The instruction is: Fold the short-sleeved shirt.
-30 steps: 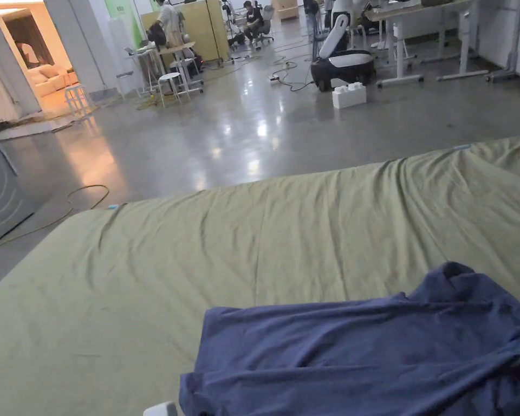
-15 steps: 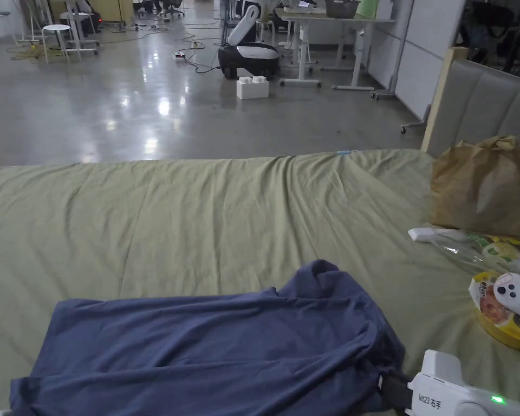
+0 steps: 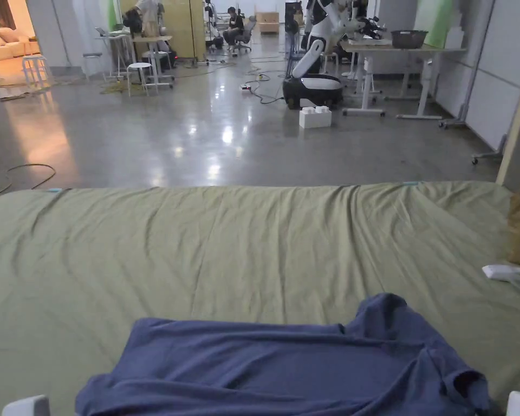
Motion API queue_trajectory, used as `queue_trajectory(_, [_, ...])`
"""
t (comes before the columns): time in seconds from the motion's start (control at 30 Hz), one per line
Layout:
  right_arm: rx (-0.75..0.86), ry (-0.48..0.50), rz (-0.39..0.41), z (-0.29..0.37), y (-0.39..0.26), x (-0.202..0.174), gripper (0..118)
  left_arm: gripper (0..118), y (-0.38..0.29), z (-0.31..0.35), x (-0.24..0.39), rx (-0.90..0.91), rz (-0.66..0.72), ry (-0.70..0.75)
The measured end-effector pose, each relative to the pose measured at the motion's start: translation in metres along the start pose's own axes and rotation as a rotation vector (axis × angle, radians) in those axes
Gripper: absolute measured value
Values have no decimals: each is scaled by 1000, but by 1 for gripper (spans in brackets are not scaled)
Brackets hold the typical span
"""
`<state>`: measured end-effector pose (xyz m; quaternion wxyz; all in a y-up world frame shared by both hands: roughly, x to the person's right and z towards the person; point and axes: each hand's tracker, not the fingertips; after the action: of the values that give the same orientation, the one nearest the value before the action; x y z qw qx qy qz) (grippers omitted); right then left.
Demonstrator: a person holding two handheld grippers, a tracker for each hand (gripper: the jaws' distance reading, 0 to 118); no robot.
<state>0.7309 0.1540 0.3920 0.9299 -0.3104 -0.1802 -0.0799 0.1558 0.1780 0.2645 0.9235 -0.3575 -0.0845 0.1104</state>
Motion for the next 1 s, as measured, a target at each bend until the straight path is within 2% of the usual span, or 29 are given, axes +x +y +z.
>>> queue_trajectory(0.07, [17, -3, 29, 27, -12, -2, 9, 7, -6, 25, 1, 15, -29, 18])
queue_trajectory(0.17, [7, 4, 30, 59, -37, 3, 9, 7, -31, 52, -2, -15, -94, 35])
queue_trajectory(0.2, [1, 6, 22, 69, -48, 5, 9, 7, -44, 55, -7, -30, -98, 31])
queue_trajectory(0.27, [-40, 4, 58, 80, -67, 9, 9, 7, -66, 63, -12, -74, -88, 44])
queue_trajectory(0.33, [-85, 2, 124, 83, -81, 11, 9, 7, -85, 67, -16, -92, -83, 36])
queue_trajectory(0.4, [-89, 15, 115, 82, -92, 14, 10, 7, -96, 65, -21, -98, -56, 36])
queue_trajectory(0.43, [-110, 25, 119, 77, -95, 15, 15, 13, -100, 64, -25, -88, -32, 28])
queue_trajectory(0.47, [-128, 16, 127, 75, -96, 15, 31, 27, -103, 64, -26, -50, 12, 31])
queue_trajectory(0.5, [-140, 2, 139, 75, -97, 15, 53, 46, -101, 65, -28, -50, 32, 31])
queue_trajectory(0.53, [-112, -31, 143, 82, -94, 16, 65, 69, -98, 70, -26, -52, 26, 52])
queue_trajectory(0.57, [-97, -33, 133, 86, -92, 19, 62, 75, -94, 79, -25, 0, 8, 76])
queue_trajectory(0.67, [22, 55, 81, 119, -73, 27, 62, 76, -75, 127, -7, 201, -97, 46])
queue_trajectory(0.8, [328, 103, 115, 186, -48, 20, 62, 77, -52, 195, 26, 456, -195, 6])
queue_trajectory(0.87, [441, 151, 141, 216, -37, 12, 62, 81, -49, 229, 46, 524, -227, 34])
queue_trajectory(0.9, [467, 178, 149, 226, -32, 8, 62, 83, -45, 245, 57, 621, -286, 23])
queue_trajectory(0.97, [517, 217, 174, 243, -24, -5, 62, 90, -43, 263, 72, 672, -345, 12])
queue_trajectory(1.0, [504, 233, 166, 250, -21, -11, 62, 90, -44, 232, 50, 699, -358, 5])
